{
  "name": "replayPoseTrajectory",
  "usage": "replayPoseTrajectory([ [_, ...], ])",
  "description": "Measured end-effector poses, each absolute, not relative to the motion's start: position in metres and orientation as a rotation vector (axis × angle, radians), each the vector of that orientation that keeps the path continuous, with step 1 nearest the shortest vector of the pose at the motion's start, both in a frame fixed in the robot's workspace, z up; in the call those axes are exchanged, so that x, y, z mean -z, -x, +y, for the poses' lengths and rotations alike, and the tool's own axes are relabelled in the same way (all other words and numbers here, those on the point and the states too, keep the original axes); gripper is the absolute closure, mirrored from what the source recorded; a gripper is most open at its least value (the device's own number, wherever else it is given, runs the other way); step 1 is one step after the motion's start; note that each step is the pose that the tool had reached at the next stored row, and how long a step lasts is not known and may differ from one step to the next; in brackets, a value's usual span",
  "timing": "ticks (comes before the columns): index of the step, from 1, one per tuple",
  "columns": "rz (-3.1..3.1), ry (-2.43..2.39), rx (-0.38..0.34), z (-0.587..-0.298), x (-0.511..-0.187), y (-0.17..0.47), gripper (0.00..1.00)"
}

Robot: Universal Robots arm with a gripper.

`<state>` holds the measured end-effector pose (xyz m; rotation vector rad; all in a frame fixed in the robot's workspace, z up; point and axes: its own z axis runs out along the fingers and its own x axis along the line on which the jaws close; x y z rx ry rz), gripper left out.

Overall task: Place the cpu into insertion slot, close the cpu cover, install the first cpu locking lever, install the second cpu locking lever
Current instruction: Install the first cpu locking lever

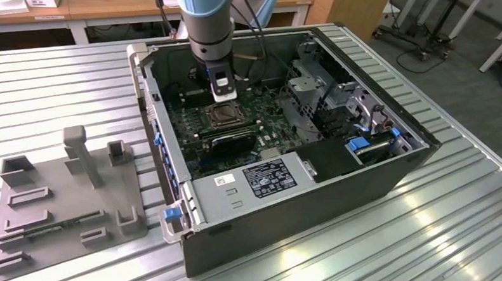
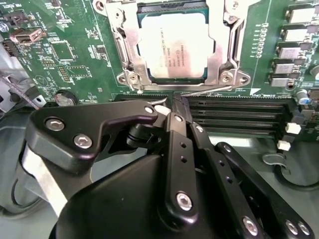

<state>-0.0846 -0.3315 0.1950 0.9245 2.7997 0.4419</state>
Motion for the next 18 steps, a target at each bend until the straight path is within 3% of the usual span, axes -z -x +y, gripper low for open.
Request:
replayPoseTrajectory([
  [18, 2.799, -0.919, -0.403, -0.3314, -0.1943, 0.0806, 0.89],
])
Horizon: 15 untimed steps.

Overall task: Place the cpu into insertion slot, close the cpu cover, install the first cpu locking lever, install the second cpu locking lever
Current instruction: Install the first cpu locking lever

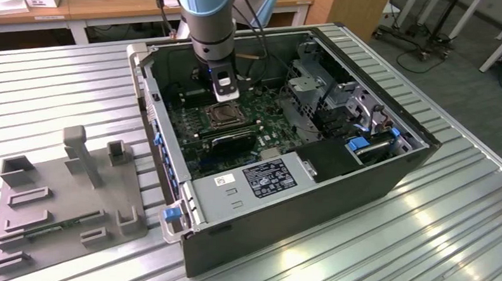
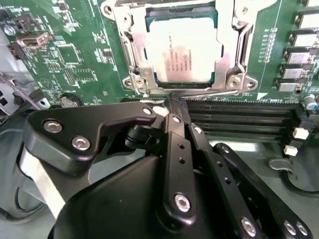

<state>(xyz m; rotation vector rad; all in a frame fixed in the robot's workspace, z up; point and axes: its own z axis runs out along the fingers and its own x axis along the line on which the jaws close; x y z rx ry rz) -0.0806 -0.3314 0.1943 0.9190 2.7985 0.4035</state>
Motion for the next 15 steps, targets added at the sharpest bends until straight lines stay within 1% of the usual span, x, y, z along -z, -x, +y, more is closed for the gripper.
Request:
replayPoseTrajectory([
  [4, 2.797, -0.912, -0.359, -0.3315, -0.1943, 0.0806, 0.89],
  [6, 2.796, -0.911, -0.348, -0.3315, -0.1941, 0.0805, 0.89],
  [15, 2.796, -0.911, -0.351, -0.3313, -0.1979, 0.0806, 0.89],
])
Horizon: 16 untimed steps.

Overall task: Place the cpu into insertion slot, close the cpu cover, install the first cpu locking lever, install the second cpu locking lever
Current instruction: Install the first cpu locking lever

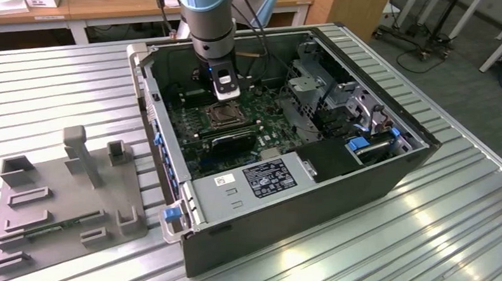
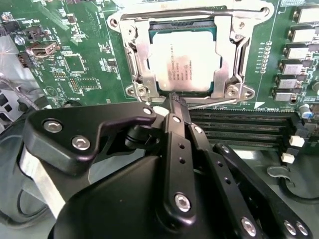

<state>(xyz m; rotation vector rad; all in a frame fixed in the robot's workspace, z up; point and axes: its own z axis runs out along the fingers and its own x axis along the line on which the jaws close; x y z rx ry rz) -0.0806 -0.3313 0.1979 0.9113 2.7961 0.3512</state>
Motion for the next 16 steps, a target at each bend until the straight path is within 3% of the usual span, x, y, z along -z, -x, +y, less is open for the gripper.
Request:
replayPoseTrajectory([
  [16, 2.796, -0.914, -0.374, -0.331, -0.212, 0.083, 0.89],
])
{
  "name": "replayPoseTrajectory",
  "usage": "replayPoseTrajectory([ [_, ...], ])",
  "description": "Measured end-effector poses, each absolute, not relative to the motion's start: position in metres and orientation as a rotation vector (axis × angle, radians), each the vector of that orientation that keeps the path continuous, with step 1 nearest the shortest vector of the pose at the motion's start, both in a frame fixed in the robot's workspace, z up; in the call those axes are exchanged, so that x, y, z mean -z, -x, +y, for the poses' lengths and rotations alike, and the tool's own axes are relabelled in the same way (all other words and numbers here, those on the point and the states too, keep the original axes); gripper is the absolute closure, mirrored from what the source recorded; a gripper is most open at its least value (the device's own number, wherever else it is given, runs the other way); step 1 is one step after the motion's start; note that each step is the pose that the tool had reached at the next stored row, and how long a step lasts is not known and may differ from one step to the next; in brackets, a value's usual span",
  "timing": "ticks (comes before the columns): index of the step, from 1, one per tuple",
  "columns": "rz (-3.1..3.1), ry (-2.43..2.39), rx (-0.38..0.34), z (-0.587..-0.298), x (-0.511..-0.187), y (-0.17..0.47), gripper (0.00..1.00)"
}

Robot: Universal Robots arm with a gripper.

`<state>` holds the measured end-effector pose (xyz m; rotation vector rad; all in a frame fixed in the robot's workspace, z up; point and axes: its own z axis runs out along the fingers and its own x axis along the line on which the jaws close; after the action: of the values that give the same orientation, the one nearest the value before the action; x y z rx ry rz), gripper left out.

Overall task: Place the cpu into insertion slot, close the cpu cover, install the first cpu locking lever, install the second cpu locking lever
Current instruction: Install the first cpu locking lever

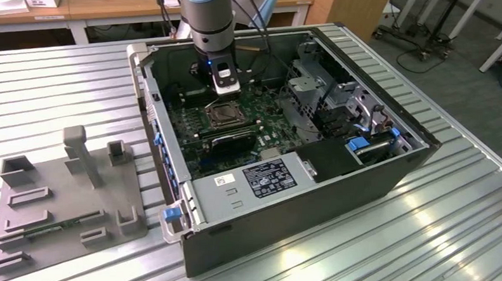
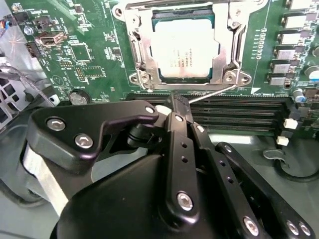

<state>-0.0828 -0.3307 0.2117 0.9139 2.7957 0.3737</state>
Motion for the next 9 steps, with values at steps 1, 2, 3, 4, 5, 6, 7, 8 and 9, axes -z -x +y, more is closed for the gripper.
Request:
replayPoseTrajectory([
  [1, 2.795, -0.914, -0.374, -0.3307, -0.2117, 0.0844, 0.89],
  [2, 2.794, -0.913, -0.375, -0.3307, -0.2117, 0.0862, 0.89],
  [3, 2.793, -0.913, -0.376, -0.3307, -0.2117, 0.0879, 0.89],
  [4, 2.792, -0.912, -0.377, -0.3307, -0.2117, 0.0895, 0.89],
  [5, 2.791, -0.912, -0.379, -0.3307, -0.2117, 0.0904, 0.89],
  [6, 2.791, -0.912, -0.381, -0.3307, -0.2118, 0.091, 0.89],
  [7, 2.79, -0.912, -0.382, -0.3306, -0.2118, 0.0913, 0.89],
  [8, 2.79, -0.912, -0.383, -0.3305, -0.2118, 0.0916, 0.89],
  [9, 2.79, -0.912, -0.385, -0.3304, -0.2118, 0.092, 0.89],
])
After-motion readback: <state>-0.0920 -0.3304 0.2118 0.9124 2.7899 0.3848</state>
